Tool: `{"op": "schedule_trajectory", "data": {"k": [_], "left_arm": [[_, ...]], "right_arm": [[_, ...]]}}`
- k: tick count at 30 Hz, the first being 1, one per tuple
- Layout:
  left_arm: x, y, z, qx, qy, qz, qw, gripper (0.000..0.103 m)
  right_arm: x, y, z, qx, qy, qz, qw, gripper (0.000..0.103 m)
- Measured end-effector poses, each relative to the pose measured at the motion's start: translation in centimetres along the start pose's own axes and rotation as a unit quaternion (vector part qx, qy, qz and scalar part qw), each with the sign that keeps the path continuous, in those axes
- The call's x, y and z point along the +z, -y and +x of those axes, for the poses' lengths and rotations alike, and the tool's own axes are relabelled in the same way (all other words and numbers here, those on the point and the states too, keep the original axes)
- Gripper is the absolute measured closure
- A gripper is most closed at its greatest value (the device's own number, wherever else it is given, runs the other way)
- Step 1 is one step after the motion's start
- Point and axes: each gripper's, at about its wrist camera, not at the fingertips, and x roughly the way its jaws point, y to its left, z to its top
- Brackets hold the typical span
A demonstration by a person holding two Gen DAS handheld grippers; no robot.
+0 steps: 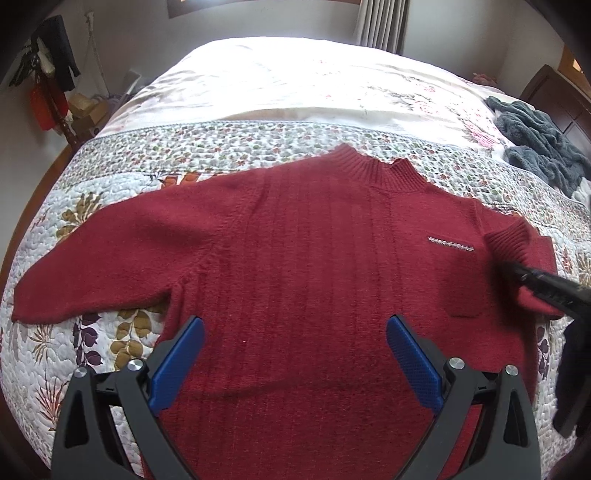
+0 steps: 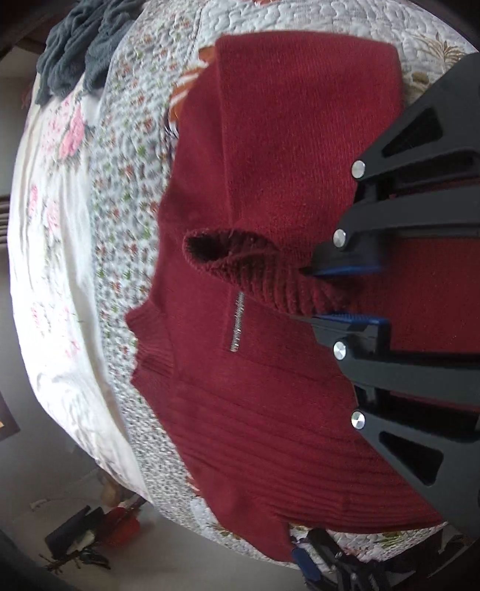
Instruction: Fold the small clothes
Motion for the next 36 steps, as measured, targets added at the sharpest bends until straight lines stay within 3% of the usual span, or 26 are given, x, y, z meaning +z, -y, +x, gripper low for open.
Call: {"op": "schedule_trajectory", "data": {"k": [3, 6, 8, 13, 15, 19, 22, 24, 25, 26, 27, 28, 30, 36], "left_arm": [[0.1, -0.3, 0.3, -0.007, -0.006, -0.005, 0.9999, 0.004], [0.3, -0.1, 0.7, -0.021, -0.014, -0.005, 0.9997, 0.004], [0.5, 0.5, 1.1, -0.035, -0.022, -0.004, 0.9991, 0.004], [0.7, 3.7, 2.6, -0.111, -0.063, -0.006, 0.9918, 0.005], [1.0, 6.2, 3.9, -0.162, -0.094, -0.01, 0.9823, 0.005], [1.5, 10.9, 6.8, -0.219, -0.143, -0.017, 0.9651, 0.008], [1.6, 13.5, 9.3, -0.251, -0.184, -0.039, 0.9495, 0.021], [1.3, 14.6, 10.6, -0.259, -0.201, -0.052, 0.9435, 0.032], [1.2, 15.2, 11.3, -0.253, -0.208, -0.056, 0.9432, 0.034], [1.2, 15.3, 11.5, -0.24, -0.207, -0.055, 0.9468, 0.044], [1.2, 15.1, 11.5, -0.228, -0.202, -0.055, 0.9508, 0.065], [1.3, 15.0, 11.4, -0.216, -0.193, -0.056, 0.9556, 0.07], [1.6, 14.4, 10.8, -0.23, -0.177, -0.07, 0.9543, 0.079], [3.4, 11.9, 6.4, -0.226, -0.079, -0.076, 0.968, 0.084]], "right_arm": [[-0.7, -0.6, 1.2, 0.022, -0.02, -0.01, 1.0, 0.076], [-2.1, -0.6, 0.7, 0.141, -0.034, 0.004, 0.989, 0.073], [-2.9, -0.4, -0.4, 0.167, -0.027, 0.004, 0.986, 0.073], [-5.6, 2.2, -4.6, 0.155, 0.005, 0.028, 0.988, 0.073], [-7.0, 4.1, -6.4, 0.141, 0.02, 0.045, 0.989, 0.073], [-8.8, 7.3, -8.2, 0.123, 0.033, 0.077, 0.989, 0.073], [-10.3, 9.6, -8.8, 0.106, 0.035, 0.097, 0.989, 0.073], [-11.1, 10.8, -9.3, 0.099, 0.037, 0.108, 0.988, 0.073], [-11.5, 11.3, -9.5, 0.097, 0.04, 0.115, 0.988, 0.073], [-11.8, 11.8, -9.6, 0.095, 0.042, 0.121, 0.987, 0.073], [-12.0, 12.1, -9.7, 0.092, 0.045, 0.125, 0.987, 0.073], [-12.0, 12.3, -9.7, 0.09, 0.046, 0.127, 0.987, 0.073], [-12.2, 12.7, -9.9, 0.085, 0.049, 0.129, 0.987, 0.073], [-11.4, 12.9, -10.4, 0.083, 0.057, 0.133, 0.986, 0.073]]}}
